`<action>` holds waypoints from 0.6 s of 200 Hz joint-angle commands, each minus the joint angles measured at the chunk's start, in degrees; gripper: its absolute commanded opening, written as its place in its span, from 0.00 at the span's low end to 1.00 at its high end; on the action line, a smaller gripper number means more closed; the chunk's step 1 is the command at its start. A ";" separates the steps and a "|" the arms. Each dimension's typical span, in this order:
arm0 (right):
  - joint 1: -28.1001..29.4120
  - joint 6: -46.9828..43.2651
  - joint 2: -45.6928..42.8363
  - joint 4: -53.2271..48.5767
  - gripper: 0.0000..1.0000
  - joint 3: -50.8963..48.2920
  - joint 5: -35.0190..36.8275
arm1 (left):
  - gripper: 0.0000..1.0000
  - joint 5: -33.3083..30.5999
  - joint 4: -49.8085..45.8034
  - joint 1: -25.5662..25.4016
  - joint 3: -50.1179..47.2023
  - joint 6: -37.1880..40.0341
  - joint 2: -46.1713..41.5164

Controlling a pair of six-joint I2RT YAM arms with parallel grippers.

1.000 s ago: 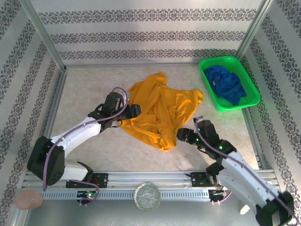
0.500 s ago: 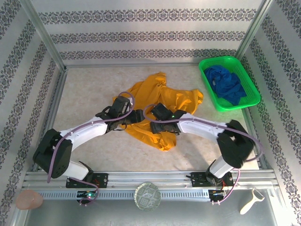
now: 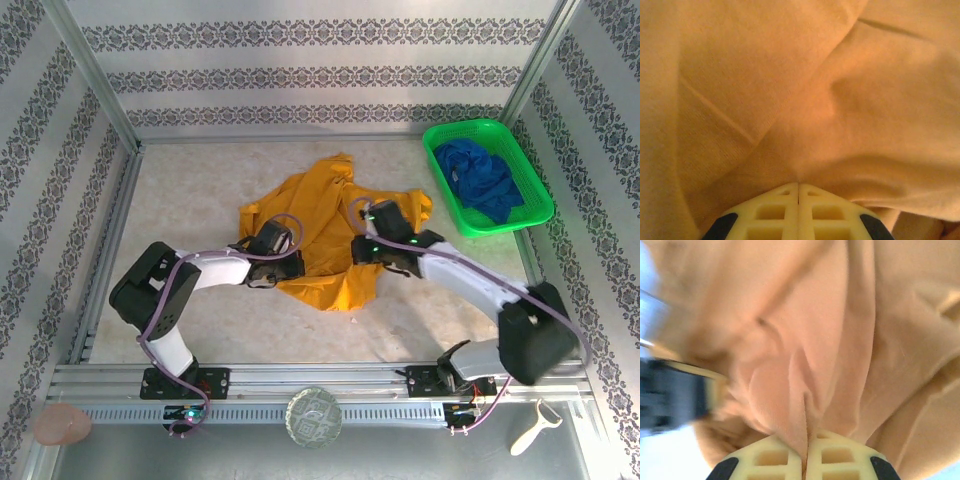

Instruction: Fold the inside-out t-shirt

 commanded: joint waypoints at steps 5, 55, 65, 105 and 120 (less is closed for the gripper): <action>-5.97 7.41 -5.95 19.86 0.00 -5.17 -23.87 | 0.00 0.29 3.28 -0.78 -3.29 -0.10 -0.84; -9.24 12.63 -7.08 34.79 0.00 -8.54 -38.26 | 0.27 -1.98 3.38 -0.76 -3.51 -0.78 -12.98; -9.26 12.82 -6.91 35.53 0.00 -8.77 -39.53 | 0.42 -2.74 2.41 -0.76 -2.53 0.03 -16.35; -9.30 12.71 -6.92 35.68 0.00 -8.25 -41.40 | 0.62 -1.84 -1.42 -2.56 3.06 9.86 -22.82; -9.34 12.83 -7.01 35.60 0.00 -7.59 -41.79 | 0.63 -1.73 -3.61 -3.90 4.79 14.11 -22.39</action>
